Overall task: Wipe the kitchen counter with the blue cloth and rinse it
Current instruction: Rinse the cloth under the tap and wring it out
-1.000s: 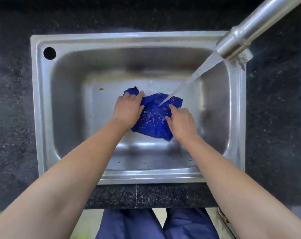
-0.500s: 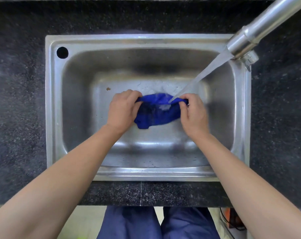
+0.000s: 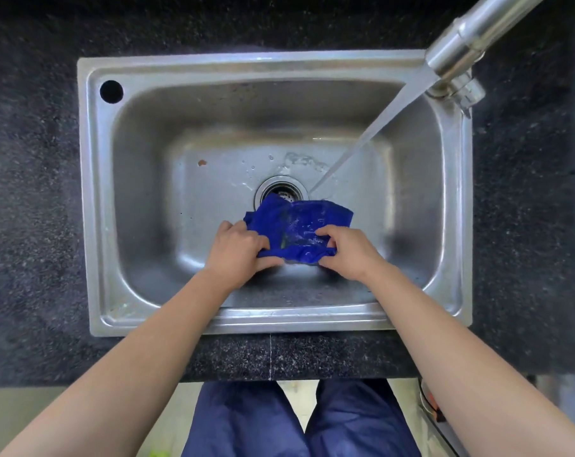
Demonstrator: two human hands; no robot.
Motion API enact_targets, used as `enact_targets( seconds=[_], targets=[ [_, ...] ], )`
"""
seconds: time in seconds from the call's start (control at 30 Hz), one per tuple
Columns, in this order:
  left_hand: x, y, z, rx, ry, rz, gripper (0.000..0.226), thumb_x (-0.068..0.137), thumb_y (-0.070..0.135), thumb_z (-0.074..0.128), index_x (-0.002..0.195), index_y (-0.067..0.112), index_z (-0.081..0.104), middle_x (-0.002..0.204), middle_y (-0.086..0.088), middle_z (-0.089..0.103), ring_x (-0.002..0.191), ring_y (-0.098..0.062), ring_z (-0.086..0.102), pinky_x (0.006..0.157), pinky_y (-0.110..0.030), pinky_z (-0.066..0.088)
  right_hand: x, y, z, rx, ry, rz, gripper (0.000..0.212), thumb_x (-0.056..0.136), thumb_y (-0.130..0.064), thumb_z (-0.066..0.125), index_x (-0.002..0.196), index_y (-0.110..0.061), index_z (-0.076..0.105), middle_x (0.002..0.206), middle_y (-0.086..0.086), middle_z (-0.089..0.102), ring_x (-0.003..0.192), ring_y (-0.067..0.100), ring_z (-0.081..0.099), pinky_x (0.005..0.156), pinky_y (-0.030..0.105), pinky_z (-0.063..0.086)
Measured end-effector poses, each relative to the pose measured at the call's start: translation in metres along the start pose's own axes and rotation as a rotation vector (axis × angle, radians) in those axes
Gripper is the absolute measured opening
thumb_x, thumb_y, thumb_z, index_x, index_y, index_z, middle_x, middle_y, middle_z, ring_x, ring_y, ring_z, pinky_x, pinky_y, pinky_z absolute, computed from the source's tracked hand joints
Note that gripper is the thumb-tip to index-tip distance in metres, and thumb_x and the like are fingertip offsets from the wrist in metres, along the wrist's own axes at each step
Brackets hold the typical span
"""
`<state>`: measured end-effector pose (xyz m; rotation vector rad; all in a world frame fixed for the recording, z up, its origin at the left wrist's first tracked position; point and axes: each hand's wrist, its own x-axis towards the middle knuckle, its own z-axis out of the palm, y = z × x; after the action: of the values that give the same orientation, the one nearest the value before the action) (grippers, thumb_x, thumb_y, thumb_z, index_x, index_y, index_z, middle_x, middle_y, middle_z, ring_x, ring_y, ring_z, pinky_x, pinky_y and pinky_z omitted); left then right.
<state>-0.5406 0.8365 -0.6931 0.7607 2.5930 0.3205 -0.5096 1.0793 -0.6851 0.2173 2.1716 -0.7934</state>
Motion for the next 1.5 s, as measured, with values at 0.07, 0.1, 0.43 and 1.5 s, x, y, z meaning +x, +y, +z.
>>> enact_targets(
  seconds=[0.07,0.1,0.43,1.5],
  targets=[
    [-0.001,-0.001,-0.001,0.024,-0.016,-0.018,0.06,0.077,0.079,0.046,0.057,0.025,0.063,0.05,0.005,0.055,0.058,-0.022,0.046,0.066,-0.032,0.026,0.001,0.002,-0.005,-0.018,-0.056,0.023,0.06,0.079,-0.023,0.08,0.135,-0.021,0.059,0.092,-0.006,0.055,0.086,0.014,0.055,0.079,0.02,0.039],
    [-0.001,-0.001,-0.002,0.03,-0.026,-0.033,0.065,0.08,0.08,0.038,0.059,0.025,0.064,0.053,0.004,0.057,0.061,-0.022,0.046,0.068,-0.033,0.025,0.002,0.003,-0.008,-0.051,-0.067,0.023,0.056,0.078,-0.025,0.082,0.131,-0.02,0.062,0.087,-0.009,0.054,0.084,0.013,0.055,0.077,0.02,0.039],
    [-0.002,-0.002,-0.01,-0.208,-0.037,-0.118,0.015,0.092,0.037,0.063,0.086,0.025,0.069,0.092,0.007,0.061,0.1,-0.023,0.051,0.088,-0.037,0.031,-0.008,0.003,-0.019,0.078,-0.169,0.063,0.01,0.083,-0.038,0.076,0.085,-0.028,0.074,0.086,-0.015,0.071,0.081,0.003,0.063,0.069,0.015,0.044],
    [0.039,0.012,-0.07,-0.408,0.078,-0.141,0.037,0.097,0.044,0.055,0.097,0.011,0.071,0.083,-0.006,0.057,0.079,-0.024,0.052,0.07,-0.033,0.037,-0.019,-0.026,-0.077,0.582,0.623,-0.208,0.014,0.096,-0.018,0.061,0.1,-0.031,0.064,0.093,-0.013,0.068,0.091,0.01,0.066,0.082,0.021,0.052]
  ],
)
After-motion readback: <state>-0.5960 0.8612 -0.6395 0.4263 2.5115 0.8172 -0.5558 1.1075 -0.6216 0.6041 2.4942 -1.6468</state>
